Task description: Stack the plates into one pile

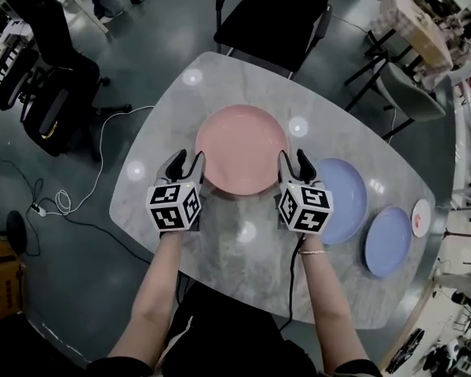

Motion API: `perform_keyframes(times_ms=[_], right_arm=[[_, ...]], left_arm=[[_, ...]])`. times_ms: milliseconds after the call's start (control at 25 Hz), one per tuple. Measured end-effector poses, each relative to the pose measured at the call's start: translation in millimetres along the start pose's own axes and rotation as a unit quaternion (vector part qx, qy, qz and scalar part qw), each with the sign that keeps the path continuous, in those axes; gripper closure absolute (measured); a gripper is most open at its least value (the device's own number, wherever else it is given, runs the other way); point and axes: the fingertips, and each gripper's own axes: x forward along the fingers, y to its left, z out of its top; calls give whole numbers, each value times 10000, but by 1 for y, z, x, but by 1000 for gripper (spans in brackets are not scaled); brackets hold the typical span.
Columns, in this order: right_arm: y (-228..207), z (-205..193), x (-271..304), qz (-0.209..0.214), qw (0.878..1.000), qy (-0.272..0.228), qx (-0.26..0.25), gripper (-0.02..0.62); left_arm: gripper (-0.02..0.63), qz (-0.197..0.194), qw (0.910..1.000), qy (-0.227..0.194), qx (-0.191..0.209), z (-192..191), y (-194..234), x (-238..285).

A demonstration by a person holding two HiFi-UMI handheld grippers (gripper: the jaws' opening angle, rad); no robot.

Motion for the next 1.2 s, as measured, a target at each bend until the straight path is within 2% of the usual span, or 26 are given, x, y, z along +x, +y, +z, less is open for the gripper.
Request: perform_keyframes(times_ms=[360,800,1040,1200], right_arm=[[-15,-13,56,-148,9951,964,-161,436],[-13,-33,78,-78,9811,1880,-441,434],[-12,-35,83,-107,9790,1996,-395,458],[-8,-36,80,-93,9797,1987,-244,472]], left_arm=[[423,66,9994,321,-104,-1,16,44],[426,-13,9960,870,-202,-24,14,60],[473,-64,9940,1082,-129,-27,9,65],[502,115,9939,1051,-304,-26,16,65]])
